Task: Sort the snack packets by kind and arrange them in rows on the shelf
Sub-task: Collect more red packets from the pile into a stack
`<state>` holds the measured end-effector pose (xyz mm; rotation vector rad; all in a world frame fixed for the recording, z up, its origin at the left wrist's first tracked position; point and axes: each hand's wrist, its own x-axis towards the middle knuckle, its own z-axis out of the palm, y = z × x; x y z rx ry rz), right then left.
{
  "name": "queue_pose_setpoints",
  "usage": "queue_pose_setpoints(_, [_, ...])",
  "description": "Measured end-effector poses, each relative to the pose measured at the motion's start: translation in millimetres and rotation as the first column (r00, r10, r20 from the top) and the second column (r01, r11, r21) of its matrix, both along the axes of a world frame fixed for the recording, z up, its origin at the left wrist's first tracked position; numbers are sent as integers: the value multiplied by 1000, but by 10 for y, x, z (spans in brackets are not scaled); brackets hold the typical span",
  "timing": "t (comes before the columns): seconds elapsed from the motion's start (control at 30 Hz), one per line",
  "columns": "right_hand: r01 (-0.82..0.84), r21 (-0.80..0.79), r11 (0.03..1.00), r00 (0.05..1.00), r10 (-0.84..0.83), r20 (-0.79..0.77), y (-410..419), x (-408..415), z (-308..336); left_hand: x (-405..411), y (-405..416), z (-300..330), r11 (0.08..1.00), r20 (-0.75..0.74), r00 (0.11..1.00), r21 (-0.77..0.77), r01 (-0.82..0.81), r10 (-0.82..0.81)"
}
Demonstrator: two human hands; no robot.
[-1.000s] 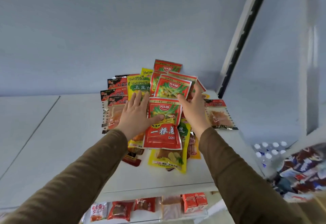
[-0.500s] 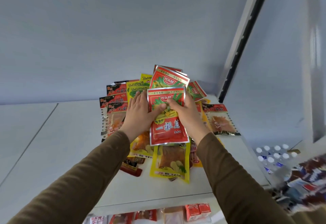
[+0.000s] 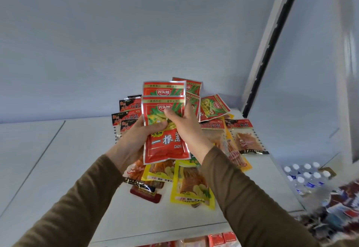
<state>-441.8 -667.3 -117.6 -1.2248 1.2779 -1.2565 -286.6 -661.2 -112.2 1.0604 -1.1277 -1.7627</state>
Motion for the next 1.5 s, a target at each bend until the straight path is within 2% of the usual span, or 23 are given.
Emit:
queue_pose_setpoints(0.1, [-71,40,997,994,74,-80,-34,-112,60,128,-19,-53,992,-43,992,47,-119,121])
queue_pose_setpoints(0.13, [-25,21,999,994,27,-105,-91,-199,63,174,-38,-69,988,-51,988,54,-143,146])
queue_pose_setpoints(0.2, [183,-41,982,958,-187,-218,-248,-397,54,251,-66,-93,984,-45,984,60,-167,170])
queue_pose_setpoints(0.27, [316,-65,946,849,-313,-425,-475,-566,-31,283,-81,-135,982,-25,984,67,-176,178])
queue_pose_setpoints(0.33, [303,11,953,775,-239,-585,-618,-635,-58,257,-66,-167,980,-15,983,82,-181,183])
queue_pose_setpoints(0.4, [265,65,962,766,-169,-621,-700,-620,-36,209,-46,-190,976,-25,980,103,-193,197])
queue_pose_setpoints(0.47, [241,89,966,787,-140,-601,-829,-606,-88,170,-42,-209,972,-41,978,119,-201,207])
queue_pose_setpoints(0.53, [212,85,974,850,-141,-508,-903,-581,-129,151,-55,-228,973,-43,978,115,-200,206])
queue_pose_setpoints(0.73, [104,-135,985,951,-139,-277,-634,-484,-37,126,-43,-252,967,-43,970,102,-234,240])
queue_pose_setpoints(0.83, [119,-192,974,978,-148,-149,-556,-567,10,144,-29,-252,965,-63,968,116,-235,243])
queue_pose_setpoints(1.0, [236,-183,954,957,-197,211,-355,-885,455,220,-44,-155,965,-93,965,121,-232,244])
queue_pose_setpoints(1.1, [104,-134,985,905,-38,424,-188,-879,602,224,-67,-105,960,-110,959,136,-245,260])
queue_pose_setpoints(1.17, [-46,-97,994,899,84,431,-78,-705,539,201,-82,-66,957,-117,955,138,-255,271])
queue_pose_setpoints(1.27, [-195,-65,979,943,205,262,25,-357,330,139,-90,17,965,-129,959,102,-241,253])
queue_pose_setpoints(1.37, [-131,-64,989,985,137,101,34,-152,176,148,-117,70,978,-137,968,18,-209,209])
queue_pose_setpoints(1.43, [-110,-63,992,990,115,79,40,-68,127,159,-96,74,990,-142,982,-52,-132,124])
queue_pose_setpoints(1.5, [-108,-83,991,992,112,52,65,31,97,145,-37,88,987,-65,991,-110,-121,114])
